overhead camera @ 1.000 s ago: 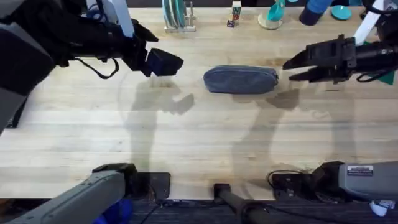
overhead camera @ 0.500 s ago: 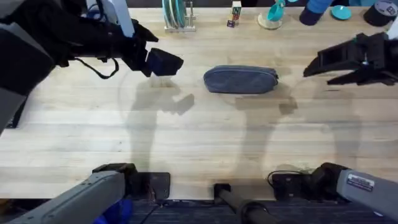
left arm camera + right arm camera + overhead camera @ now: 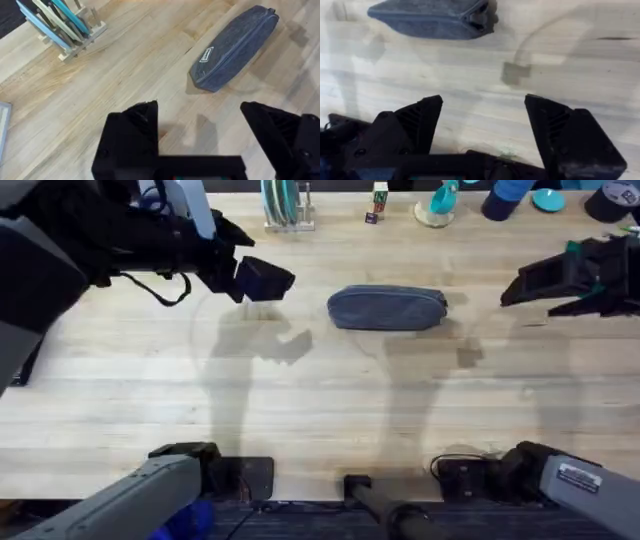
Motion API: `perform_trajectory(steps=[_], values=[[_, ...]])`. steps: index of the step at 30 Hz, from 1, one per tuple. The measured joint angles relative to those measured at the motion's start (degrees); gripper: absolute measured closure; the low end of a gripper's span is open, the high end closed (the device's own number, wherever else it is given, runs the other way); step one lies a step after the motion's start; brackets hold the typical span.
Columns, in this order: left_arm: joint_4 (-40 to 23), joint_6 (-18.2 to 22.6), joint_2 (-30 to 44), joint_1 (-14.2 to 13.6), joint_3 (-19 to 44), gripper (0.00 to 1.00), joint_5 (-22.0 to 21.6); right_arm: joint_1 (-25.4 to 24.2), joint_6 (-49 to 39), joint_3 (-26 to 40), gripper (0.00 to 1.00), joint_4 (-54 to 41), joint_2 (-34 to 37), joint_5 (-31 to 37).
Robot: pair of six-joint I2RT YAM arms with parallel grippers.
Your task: Unzip the bag, pick up the pens from the table one at a time and place them inside, then zip the bag closed.
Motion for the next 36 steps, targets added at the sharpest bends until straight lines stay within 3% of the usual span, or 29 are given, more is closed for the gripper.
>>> perform_trajectory(steps=[7,22,36], values=[[0.0,0.0,0.0,0.0,0.0,0.006,0.0,0.0,-1.1,0.0,0.005,2.3,2.7,0.2],[0.0,0.0,0.0,0.0,0.0,0.006,0.0,-1.0,-10.0,0.0,0.006,7.6,21.5,-11.4],[-0.7,0.0,0.0,0.0,0.0,0.006,0.0,-1.0,-12.5,0.0,0.006,17.4,31.7,-22.0]])
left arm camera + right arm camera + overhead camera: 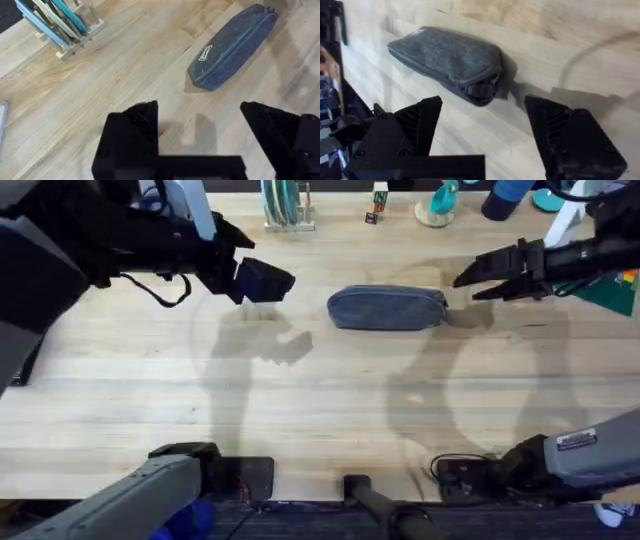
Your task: Unzip the bag, pick up the pens from the table one at a time and place them inside, then zip the bag closed.
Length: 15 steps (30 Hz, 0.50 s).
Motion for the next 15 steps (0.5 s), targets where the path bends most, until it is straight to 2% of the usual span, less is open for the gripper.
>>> perform_trajectory(steps=[15], values=[[0.0,0.0,0.0,0.0,0.0,0.007,0.0,1.4,-0.3,0.0,0.006,3.7,7.7,-7.8]])
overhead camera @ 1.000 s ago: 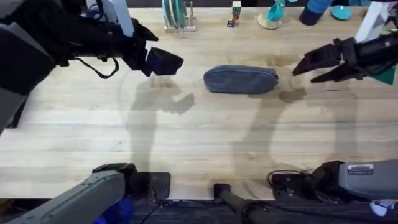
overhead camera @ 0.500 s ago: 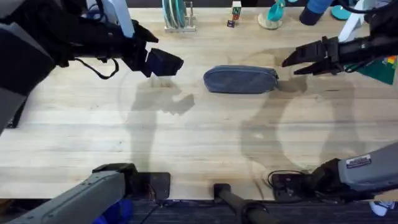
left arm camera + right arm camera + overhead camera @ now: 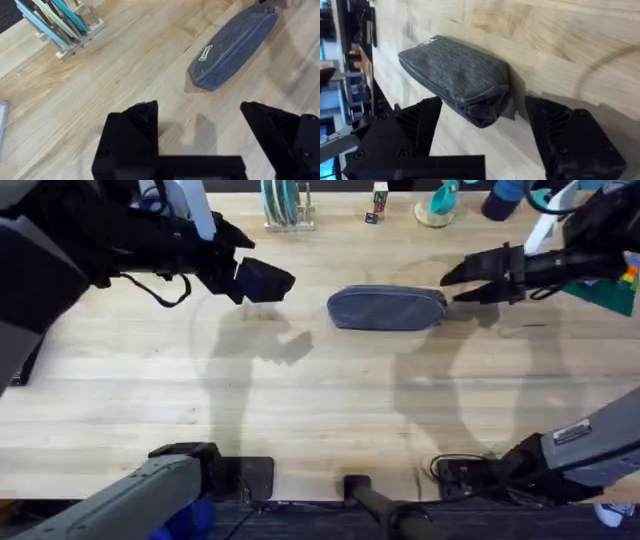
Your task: Unzip the bag, pick up the pens from the table one at a time and place them inside, then zip the bag closed.
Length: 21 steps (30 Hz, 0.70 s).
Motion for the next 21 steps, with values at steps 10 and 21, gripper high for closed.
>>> perform_trajectory(steps=[10,21], values=[[0.0,0.0,0.0,0.0,0.0,0.006,0.0,3.9,0.1,0.0,0.006,-0.7,0.7,-0.5],[-0.1,0.0,0.0,0.0,0.0,0.006,0.0,3.6,0.3,0.0,0.006,-3.1,0.7,-4.0]])
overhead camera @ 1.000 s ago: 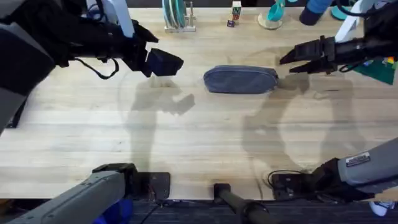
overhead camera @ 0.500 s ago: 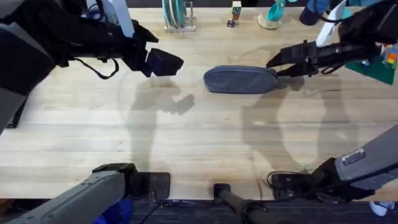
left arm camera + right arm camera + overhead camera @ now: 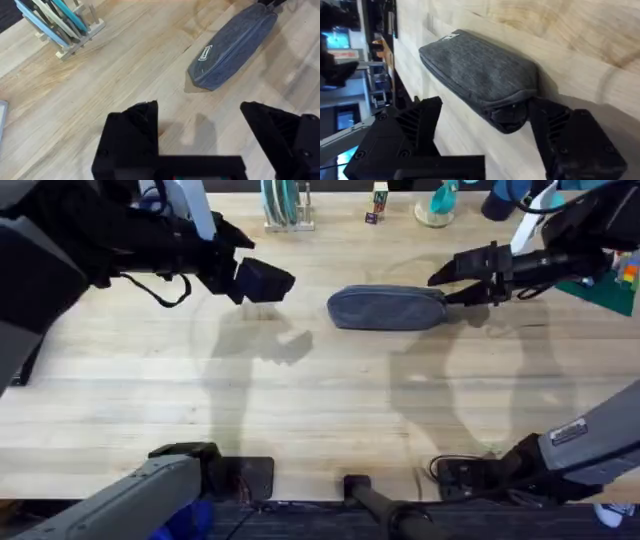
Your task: Unzip the bag, pick up the pens from the table one at a time and place them inside, then zip the bag closed.
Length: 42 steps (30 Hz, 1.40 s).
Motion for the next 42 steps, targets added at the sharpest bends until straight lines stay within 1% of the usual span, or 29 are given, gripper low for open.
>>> perform_trajectory(steps=[5,12,18,24,34,42], values=[[-0.6,0.0,0.0,0.0,0.0,0.006,0.0,-0.1,0.0,0.0,0.006,-2.7,0.0,-1.0],[-0.7,0.0,0.0,0.0,0.0,0.006,0.0,-0.1,-0.1,0.0,0.006,-5.9,0.0,-0.6],[-0.8,0.0,0.0,0.0,0.0,0.006,0.0,-0.9,-2.2,0.0,0.005,-8.1,0.0,-1.0],[-0.8,0.0,0.0,0.0,0.0,0.005,0.0,-1.3,-6.0,0.2,0.005,-11.4,0.0,-3.1],[-0.8,0.0,0.0,0.0,0.0,0.006,0.0,-1.3,-10.5,6.2,0.005,-20.2,0.0,-4.1],[-0.8,0.0,0.0,0.0,0.0,0.006,0.0,-1.0,-12.0,6.9,0.005,-21.5,0.0,-4.9]])
